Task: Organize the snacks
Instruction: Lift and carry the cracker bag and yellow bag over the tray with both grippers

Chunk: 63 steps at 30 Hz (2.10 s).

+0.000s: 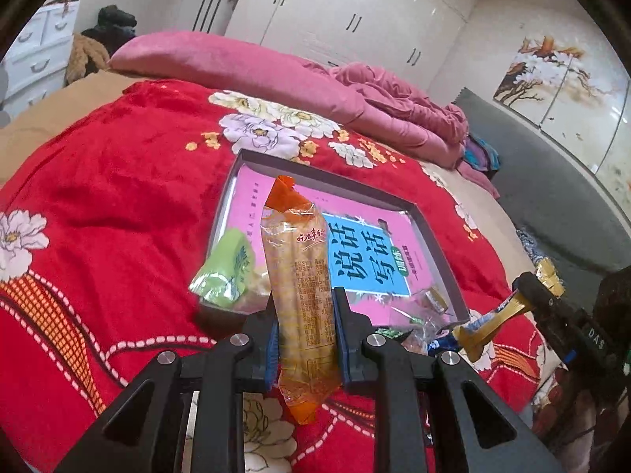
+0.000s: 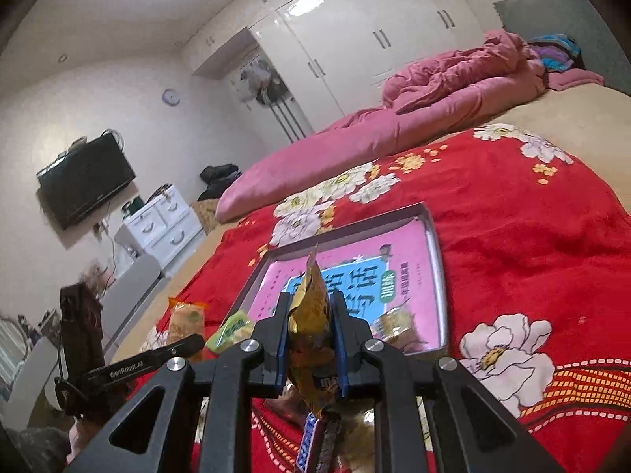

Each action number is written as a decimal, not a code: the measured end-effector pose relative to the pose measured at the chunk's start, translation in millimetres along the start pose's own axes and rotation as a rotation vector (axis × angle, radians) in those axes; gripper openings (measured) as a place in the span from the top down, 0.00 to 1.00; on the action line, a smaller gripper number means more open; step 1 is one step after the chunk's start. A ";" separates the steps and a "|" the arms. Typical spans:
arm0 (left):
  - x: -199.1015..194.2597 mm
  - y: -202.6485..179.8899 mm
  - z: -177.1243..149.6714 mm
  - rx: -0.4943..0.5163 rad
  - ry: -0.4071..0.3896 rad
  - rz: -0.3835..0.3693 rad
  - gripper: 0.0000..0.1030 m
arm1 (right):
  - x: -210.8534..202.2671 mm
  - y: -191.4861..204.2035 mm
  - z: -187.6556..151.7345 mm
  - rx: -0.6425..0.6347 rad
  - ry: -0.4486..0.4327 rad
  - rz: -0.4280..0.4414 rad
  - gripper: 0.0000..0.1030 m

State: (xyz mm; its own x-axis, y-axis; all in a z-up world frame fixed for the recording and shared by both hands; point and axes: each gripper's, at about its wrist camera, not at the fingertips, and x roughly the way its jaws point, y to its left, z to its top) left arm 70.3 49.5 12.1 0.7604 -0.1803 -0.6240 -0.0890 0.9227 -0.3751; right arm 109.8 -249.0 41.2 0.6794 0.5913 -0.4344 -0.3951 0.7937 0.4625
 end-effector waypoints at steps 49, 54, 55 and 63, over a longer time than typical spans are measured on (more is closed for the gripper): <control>84.8 -12.1 21.6 0.007 0.078 -0.076 0.76 | 75.4 -34.8 15.0 0.178 -0.020 -0.102 0.81; 89.5 -12.9 21.6 0.008 0.082 -0.076 0.76 | 80.9 -31.1 12.4 0.153 0.000 -0.111 0.81; 89.8 -13.2 21.7 0.007 0.082 -0.076 0.76 | 82.0 -31.2 11.6 0.151 0.003 -0.114 0.81; 95.7 -15.3 23.6 0.018 0.084 -0.067 0.76 | 91.2 -32.8 6.9 0.152 0.047 -0.112 0.81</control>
State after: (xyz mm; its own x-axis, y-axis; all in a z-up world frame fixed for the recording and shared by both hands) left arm 159.7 26.2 -25.7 0.7073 -0.2695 -0.6535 -0.0276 0.9132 -0.4065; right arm 189.0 -222.2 -8.2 0.6827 0.5091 -0.5241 -0.2183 0.8266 0.5187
